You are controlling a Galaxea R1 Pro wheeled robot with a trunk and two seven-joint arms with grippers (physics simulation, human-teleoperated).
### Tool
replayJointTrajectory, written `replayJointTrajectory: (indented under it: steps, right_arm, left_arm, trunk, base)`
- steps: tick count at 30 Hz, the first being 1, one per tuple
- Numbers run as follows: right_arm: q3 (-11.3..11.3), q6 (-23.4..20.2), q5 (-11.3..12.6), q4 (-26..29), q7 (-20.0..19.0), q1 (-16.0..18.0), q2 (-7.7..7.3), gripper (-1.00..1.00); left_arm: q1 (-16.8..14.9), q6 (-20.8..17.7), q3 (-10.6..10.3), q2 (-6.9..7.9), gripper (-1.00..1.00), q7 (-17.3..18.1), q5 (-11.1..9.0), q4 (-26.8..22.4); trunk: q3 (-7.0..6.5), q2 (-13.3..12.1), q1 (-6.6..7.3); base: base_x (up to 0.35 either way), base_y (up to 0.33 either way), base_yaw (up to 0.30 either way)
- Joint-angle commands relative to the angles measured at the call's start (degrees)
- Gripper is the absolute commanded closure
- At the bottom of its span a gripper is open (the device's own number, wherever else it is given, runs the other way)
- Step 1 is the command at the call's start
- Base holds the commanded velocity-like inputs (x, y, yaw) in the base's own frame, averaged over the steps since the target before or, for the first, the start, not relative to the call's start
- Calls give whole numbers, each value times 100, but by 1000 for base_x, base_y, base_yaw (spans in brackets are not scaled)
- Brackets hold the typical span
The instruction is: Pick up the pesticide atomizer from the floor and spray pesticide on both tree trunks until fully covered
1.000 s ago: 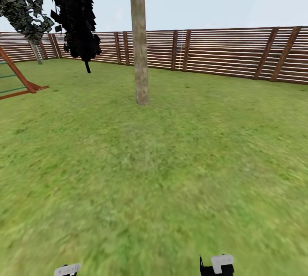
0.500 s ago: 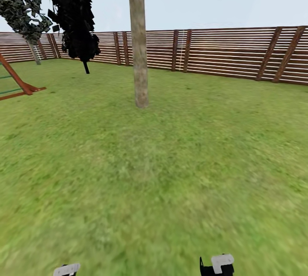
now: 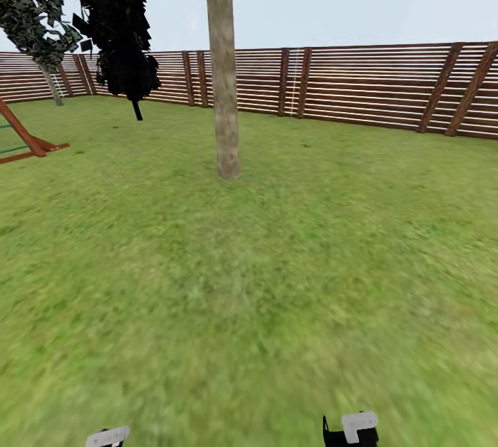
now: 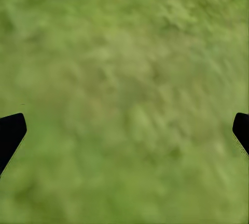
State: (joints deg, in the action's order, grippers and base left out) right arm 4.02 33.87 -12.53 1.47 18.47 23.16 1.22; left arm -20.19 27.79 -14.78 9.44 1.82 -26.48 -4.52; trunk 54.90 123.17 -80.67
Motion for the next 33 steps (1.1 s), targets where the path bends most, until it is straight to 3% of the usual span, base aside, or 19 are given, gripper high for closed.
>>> replayJointTrajectory:
  steps: [1, 33]
  right_arm:
    - [38, -4, -30, -6, 60, 4, 1, -100]
    - [38, -4, -30, -6, 60, 4, 1, -100]
  left_arm:
    - [-5, 16, -43, 3, 100, 21, -59, 3]
    - [-5, 11, -35, 14, 100, 12, -59, 3]
  trunk:
    - [5, 2, -3]
    - [5, 2, -3]
  base:
    - [338, 0, 0]
    - [338, 0, 0]
